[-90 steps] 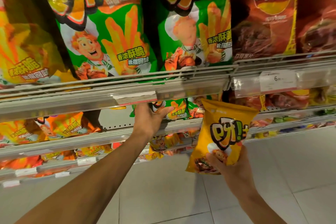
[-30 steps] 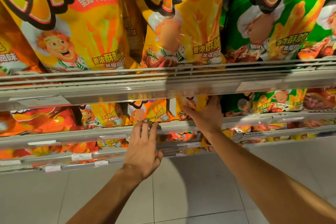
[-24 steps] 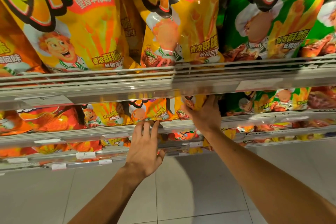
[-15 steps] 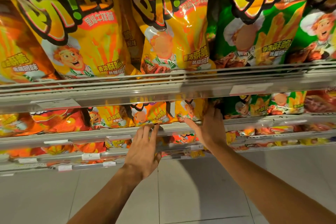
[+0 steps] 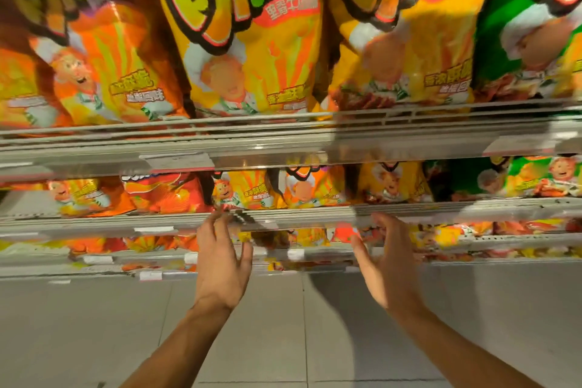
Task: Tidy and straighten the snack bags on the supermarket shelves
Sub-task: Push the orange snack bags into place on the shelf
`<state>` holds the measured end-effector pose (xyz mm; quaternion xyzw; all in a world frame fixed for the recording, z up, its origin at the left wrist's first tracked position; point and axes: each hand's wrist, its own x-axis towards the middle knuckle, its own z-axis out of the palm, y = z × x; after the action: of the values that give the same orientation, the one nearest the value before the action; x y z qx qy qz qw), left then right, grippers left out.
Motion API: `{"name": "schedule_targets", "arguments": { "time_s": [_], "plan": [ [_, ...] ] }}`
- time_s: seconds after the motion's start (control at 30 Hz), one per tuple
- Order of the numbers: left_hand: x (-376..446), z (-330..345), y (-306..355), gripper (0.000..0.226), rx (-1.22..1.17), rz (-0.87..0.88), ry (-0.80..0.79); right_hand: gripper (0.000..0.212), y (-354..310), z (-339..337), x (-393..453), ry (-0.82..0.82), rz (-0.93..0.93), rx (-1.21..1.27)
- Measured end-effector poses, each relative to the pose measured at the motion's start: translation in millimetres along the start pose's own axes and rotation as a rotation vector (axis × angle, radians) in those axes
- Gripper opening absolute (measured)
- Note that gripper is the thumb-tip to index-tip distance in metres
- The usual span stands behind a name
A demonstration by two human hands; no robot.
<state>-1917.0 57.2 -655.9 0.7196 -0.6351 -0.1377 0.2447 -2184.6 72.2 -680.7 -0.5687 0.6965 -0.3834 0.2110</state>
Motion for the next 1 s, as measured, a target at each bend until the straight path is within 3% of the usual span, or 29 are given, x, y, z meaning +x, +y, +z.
{"name": "schedule_targets", "arguments": {
  "time_s": [0.13, 0.33, 0.5, 0.73, 1.0],
  "plan": [
    [28, -22, -24, 0.05, -0.054, 0.0, 0.031, 0.057, -34, 36, 4, 0.001, 0.013, 0.051],
    [75, -36, -36, 0.067, -0.341, 0.0, -0.082, 0.088, -62, 66, 32, 0.041, 0.079, 0.034],
    [108, -20, -36, 0.051, -0.551, -0.084, -0.249, 0.111, -69, 72, 67, 0.018, 0.079, -0.052],
    [136, -1, -31, 0.061, -0.694, -0.267, -0.388, 0.096, -63, 72, 98, -0.139, 0.057, 0.078],
    [133, -21, -27, 0.042, -0.748, -0.245, -0.333, 0.106, -65, 66, 103, -0.127, 0.172, 0.129]
  ]
}}
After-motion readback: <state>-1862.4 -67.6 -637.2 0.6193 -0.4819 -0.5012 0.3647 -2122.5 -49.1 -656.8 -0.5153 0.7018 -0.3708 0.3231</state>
